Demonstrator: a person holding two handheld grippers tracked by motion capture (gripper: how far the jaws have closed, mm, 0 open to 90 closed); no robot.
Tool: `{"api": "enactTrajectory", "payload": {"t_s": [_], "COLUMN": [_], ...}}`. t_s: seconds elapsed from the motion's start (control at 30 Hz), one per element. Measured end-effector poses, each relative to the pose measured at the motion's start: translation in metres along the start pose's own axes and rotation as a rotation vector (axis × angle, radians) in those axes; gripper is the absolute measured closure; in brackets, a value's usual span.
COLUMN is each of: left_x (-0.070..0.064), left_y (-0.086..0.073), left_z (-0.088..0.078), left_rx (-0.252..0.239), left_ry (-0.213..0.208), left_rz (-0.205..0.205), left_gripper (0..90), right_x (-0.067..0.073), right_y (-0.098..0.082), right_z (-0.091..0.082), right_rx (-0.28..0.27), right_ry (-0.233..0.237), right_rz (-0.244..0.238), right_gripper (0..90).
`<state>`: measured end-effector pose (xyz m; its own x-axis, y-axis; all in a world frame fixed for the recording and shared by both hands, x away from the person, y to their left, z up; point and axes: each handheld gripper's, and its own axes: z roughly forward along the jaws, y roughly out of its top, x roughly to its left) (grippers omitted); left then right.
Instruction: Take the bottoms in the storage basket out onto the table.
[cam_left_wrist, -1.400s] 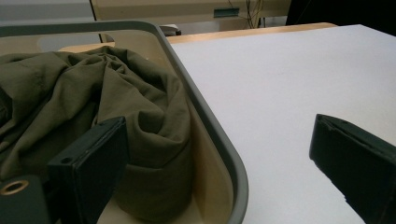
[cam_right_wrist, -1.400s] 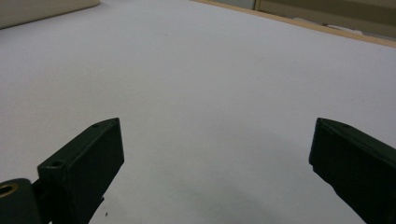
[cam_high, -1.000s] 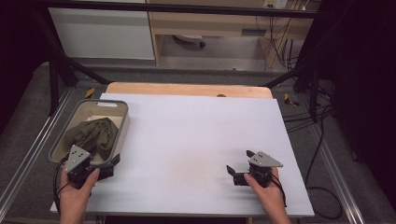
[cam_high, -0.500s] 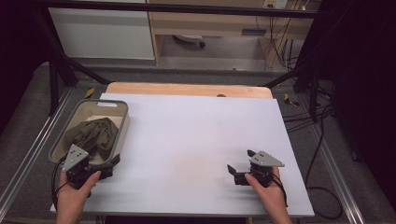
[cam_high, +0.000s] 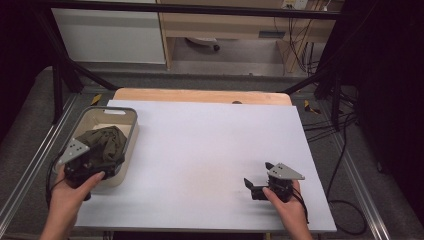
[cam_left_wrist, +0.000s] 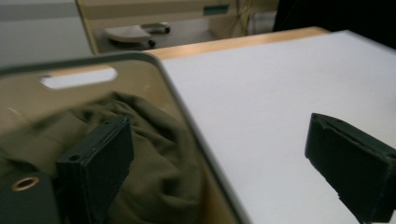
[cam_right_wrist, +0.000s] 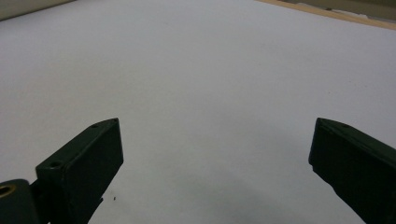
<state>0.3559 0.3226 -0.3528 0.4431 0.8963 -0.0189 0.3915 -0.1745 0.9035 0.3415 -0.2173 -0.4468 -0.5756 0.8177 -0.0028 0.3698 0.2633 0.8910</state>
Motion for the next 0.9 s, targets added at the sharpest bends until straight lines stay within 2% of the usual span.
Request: {"api": "enactTrajectory", "payload": {"t_s": [0.1,0.17,0.2,0.27,0.3,0.33,0.47,0.57,0.6,0.7,0.8,0.9], "left_x": [0.006,0.007,0.01,0.011,0.013,0.014,0.016,0.018,0.02,0.023,0.026,0.031], "left_y": [0.014,0.017,0.02,0.021,0.022,0.022,0.022,0.023,0.026,0.031,0.036,0.04], "left_z": [0.0,0.0,0.001,0.002,0.004,0.005,0.009,0.013,0.015,0.016,0.017,0.019], "left_rx": [0.021,0.018,0.004,0.006,0.023,0.025,0.027,0.041,0.049,0.048,0.057,0.066], "left_ry": [-0.019,-0.033,-0.062,-0.059,-0.031,-0.021,-0.018,-0.013,0.001,0.01,0.03,0.038], "left_rz": [0.015,0.01,-0.029,-0.028,-0.01,-0.003,-0.01,0.007,0.022,0.032,0.065,0.071], "left_gripper": [8.1,8.0,7.5,7.6,7.9,8.5,8.5,8.5,8.5,8.5,8.9,8.6], "right_x": [0.001,0.0,-0.001,-0.002,-0.004,-0.004,-0.003,-0.002,-0.002,-0.001,0.0,0.0], "right_y": [0.0,-0.001,-0.002,-0.002,-0.003,-0.003,-0.002,-0.001,-0.001,-0.001,-0.001,-0.001], "right_z": [-0.001,-0.002,-0.002,-0.002,-0.001,-0.001,-0.003,-0.002,-0.001,-0.001,-0.001,0.0], "right_rx": [-0.003,-0.006,-0.006,-0.004,0.001,0.001,-0.004,-0.004,-0.002,0.009,0.005,0.007], "right_ry": [0.001,-0.003,-0.008,-0.01,-0.014,-0.014,-0.02,-0.025,-0.026,-0.023,-0.026,-0.024], "right_rz": [0.0,0.013,0.021,0.034,0.039,0.043,0.023,0.014,0.009,0.001,0.003,-0.002], "right_gripper": [3.5,3.5,3.5,3.5,3.5,3.5,3.3,3.3,3.3,3.3,3.3,3.3]}}
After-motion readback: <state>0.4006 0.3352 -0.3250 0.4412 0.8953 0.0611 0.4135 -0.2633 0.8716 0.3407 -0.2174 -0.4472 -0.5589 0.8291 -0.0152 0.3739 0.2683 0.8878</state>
